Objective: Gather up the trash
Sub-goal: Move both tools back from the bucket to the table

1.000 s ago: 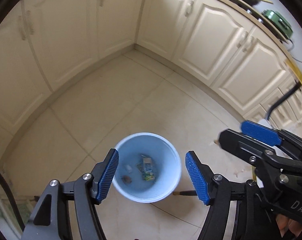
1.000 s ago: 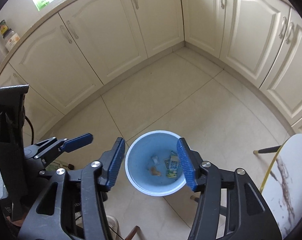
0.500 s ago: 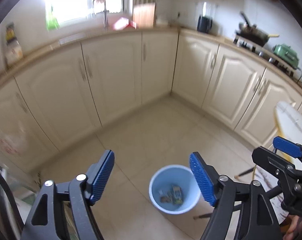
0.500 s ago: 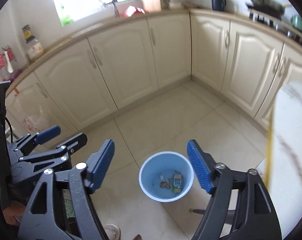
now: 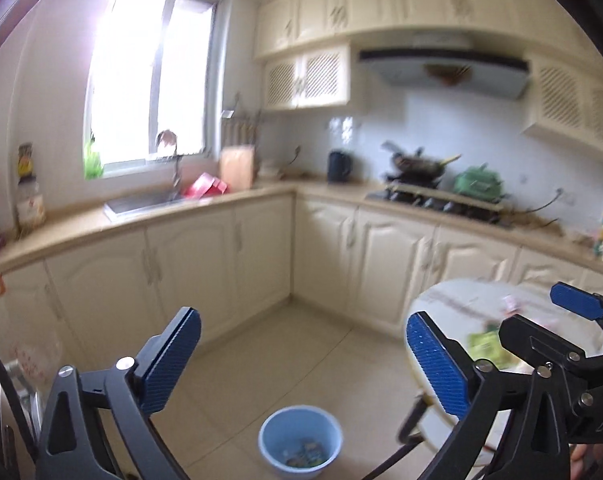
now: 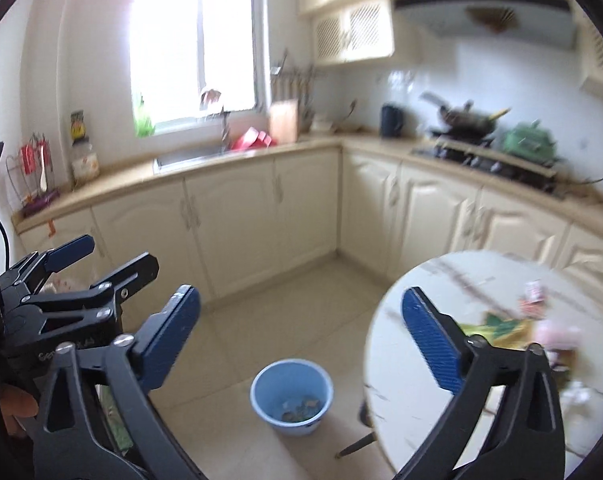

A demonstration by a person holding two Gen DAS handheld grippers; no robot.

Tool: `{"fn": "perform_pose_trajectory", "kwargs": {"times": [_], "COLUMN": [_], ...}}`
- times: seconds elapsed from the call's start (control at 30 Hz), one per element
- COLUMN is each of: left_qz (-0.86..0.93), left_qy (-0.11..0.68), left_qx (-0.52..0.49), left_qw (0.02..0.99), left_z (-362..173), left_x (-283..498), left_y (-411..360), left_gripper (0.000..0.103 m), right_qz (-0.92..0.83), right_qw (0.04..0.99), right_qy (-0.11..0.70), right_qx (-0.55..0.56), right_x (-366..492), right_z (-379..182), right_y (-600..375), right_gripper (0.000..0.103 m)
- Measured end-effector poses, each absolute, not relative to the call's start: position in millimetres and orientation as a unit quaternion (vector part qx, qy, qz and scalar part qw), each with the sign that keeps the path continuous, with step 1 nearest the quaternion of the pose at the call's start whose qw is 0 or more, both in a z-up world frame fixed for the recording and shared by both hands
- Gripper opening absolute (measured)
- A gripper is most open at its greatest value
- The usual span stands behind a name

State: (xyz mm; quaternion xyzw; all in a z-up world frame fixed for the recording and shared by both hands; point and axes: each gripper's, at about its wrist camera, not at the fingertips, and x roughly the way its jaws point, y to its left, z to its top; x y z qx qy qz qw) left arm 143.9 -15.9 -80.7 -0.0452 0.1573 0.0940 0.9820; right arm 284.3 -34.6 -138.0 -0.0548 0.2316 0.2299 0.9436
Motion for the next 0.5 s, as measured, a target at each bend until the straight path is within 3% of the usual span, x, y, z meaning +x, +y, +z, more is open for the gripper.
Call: {"fn": "perform_pose_trajectory", "kwargs": {"times": [0.2, 0.5], "left_qz": [0.057, -0.006], "left_qy": [0.103, 0.05], "left_qx": [-0.028, -0.018], "left_qw": [0.993, 0.999], "left_z": [-80, -110], "left_x": [57, -45], "left_y": [-72, -40], "left_gripper": [0.102, 0.102], "right_qz": [0.181, 0.101], "right_qw": [0.967, 0.987], "right_qy": [0.172, 0.124], "right_qx": [-0.045, -0.033], "right_x": [216, 150], "right_z": [-83, -42], "right_y": [-88, -153], "right_gripper": [0.103, 0.103]}}
